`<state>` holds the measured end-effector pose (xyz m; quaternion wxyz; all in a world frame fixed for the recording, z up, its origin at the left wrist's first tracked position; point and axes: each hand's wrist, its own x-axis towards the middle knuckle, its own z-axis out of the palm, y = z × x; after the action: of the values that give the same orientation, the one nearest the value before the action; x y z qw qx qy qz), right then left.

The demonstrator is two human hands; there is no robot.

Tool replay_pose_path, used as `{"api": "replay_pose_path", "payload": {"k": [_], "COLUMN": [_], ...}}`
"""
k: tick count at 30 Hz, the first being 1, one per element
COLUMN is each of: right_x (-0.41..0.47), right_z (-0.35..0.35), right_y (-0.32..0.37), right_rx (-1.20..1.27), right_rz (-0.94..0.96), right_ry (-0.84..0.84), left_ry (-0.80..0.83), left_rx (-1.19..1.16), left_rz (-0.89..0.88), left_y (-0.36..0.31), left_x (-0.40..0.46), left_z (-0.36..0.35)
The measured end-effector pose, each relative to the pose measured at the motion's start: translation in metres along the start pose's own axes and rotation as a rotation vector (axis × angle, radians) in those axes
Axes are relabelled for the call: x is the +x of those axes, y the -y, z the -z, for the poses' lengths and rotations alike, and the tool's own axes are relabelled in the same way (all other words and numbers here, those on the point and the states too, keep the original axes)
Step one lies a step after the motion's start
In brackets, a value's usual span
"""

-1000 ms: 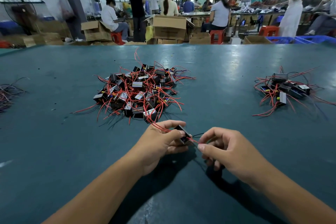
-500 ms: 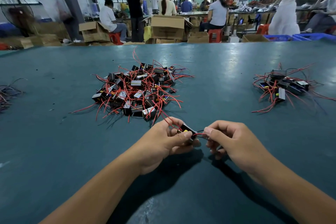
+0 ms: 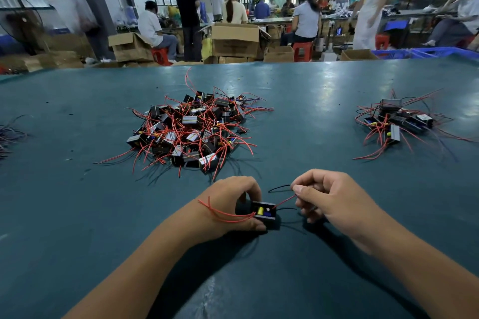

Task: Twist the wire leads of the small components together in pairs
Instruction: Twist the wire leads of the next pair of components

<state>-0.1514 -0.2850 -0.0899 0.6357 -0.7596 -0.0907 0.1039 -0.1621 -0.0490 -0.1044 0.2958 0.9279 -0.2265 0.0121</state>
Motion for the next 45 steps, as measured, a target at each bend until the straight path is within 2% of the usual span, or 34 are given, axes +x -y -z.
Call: {"api": "replay_pose_path", "payload": {"k": [2, 4, 7, 11, 14, 16, 20, 26, 29, 34, 36, 39, 42, 45], "right_x": [0.001, 0.001, 0.002, 0.002, 0.002, 0.002, 0.002, 0.002, 0.002, 0.002, 0.002, 0.001, 0.001, 0.001], "right_z": [0.0, 0.001, 0.001, 0.0, 0.0, -0.001, -0.002, -0.004, -0.004, -0.003, -0.003, -0.004, -0.004, -0.004], "right_y": [0.0, 0.0, 0.0, -0.001, -0.002, -0.002, -0.003, -0.004, -0.004, -0.003, -0.003, -0.003, -0.002, -0.002], "right_rx": [-0.005, 0.003, 0.001, -0.02, -0.035, -0.042, -0.067, -0.118, -0.122, -0.128, -0.125, -0.125, -0.132, -0.129], "right_rz": [-0.016, -0.03, -0.035, -0.033, -0.027, -0.022, -0.017, -0.005, -0.005, -0.012, -0.015, -0.019, -0.017, -0.008], "right_ry": [-0.002, -0.013, -0.023, -0.014, -0.01, -0.006, 0.003, 0.014, 0.014, 0.01, 0.009, 0.007, 0.009, 0.006], "left_ry": [0.089, 0.044, -0.158, -0.552, -0.698, -0.689, -0.512, -0.531, -0.612, -0.868, -0.908, -0.866, -0.878, -0.984], "left_rx": [-0.077, -0.104, -0.017, -0.003, 0.043, 0.086, 0.236, 0.402, 0.22, -0.22, -0.116, 0.224, 0.217, 0.143], "left_rz": [0.012, 0.042, 0.079, 0.135, 0.188, 0.221, 0.33, 0.343, 0.273, 0.247, 0.184, 0.125, 0.077, -0.025], "left_y": [0.008, 0.019, 0.034, 0.04, 0.043, 0.049, 0.061, 0.058, 0.053, 0.032, 0.025, 0.02, 0.015, 0.014], "left_x": [-0.005, -0.009, -0.014, -0.012, -0.007, -0.005, 0.002, 0.008, 0.007, 0.003, -0.001, -0.005, -0.004, -0.005], "left_z": [0.01, 0.027, 0.048, 0.051, 0.046, 0.041, 0.033, 0.034, 0.035, 0.043, 0.046, 0.046, 0.046, 0.048]}}
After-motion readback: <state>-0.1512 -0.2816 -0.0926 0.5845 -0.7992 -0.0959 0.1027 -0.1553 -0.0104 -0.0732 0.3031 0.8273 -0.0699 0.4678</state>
